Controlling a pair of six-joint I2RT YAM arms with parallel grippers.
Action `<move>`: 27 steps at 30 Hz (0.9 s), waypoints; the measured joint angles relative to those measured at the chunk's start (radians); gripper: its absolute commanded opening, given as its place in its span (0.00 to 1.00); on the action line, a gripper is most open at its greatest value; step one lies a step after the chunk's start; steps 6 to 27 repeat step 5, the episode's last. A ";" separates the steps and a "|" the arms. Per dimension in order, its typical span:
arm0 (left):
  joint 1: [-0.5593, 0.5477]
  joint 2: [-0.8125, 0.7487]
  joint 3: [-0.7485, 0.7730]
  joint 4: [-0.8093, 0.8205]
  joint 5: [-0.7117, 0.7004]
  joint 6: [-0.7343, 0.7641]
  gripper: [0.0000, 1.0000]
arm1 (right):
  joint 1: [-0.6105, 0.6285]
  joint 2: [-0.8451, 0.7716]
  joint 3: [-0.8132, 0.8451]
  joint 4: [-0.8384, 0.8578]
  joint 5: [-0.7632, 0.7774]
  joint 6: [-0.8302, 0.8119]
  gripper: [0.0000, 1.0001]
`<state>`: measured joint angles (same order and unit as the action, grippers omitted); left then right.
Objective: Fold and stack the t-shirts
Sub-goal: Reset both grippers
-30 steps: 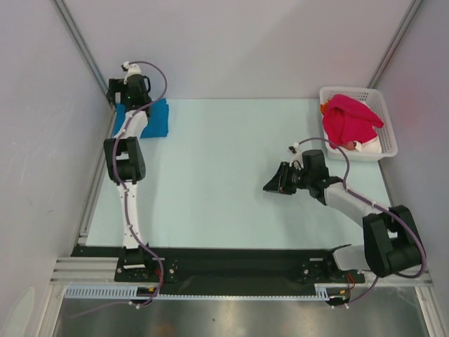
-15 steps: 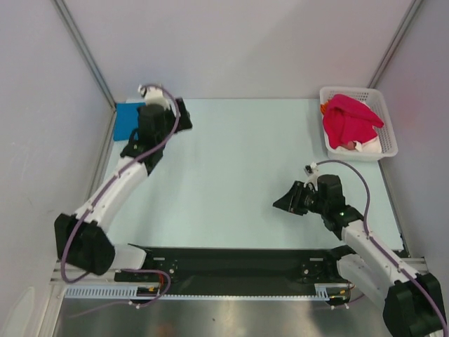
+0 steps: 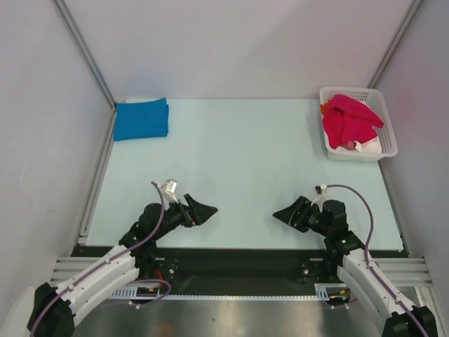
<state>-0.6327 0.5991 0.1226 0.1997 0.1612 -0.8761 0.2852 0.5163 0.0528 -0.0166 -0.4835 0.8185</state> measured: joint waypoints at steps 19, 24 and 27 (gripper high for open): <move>-0.021 -0.282 -0.096 0.100 0.086 -0.183 1.00 | -0.015 0.009 -0.014 0.154 -0.045 0.093 0.85; -0.021 -0.282 -0.096 0.100 0.086 -0.183 1.00 | -0.015 0.009 -0.014 0.154 -0.045 0.093 0.85; -0.021 -0.282 -0.096 0.100 0.086 -0.183 1.00 | -0.015 0.009 -0.014 0.154 -0.045 0.093 0.85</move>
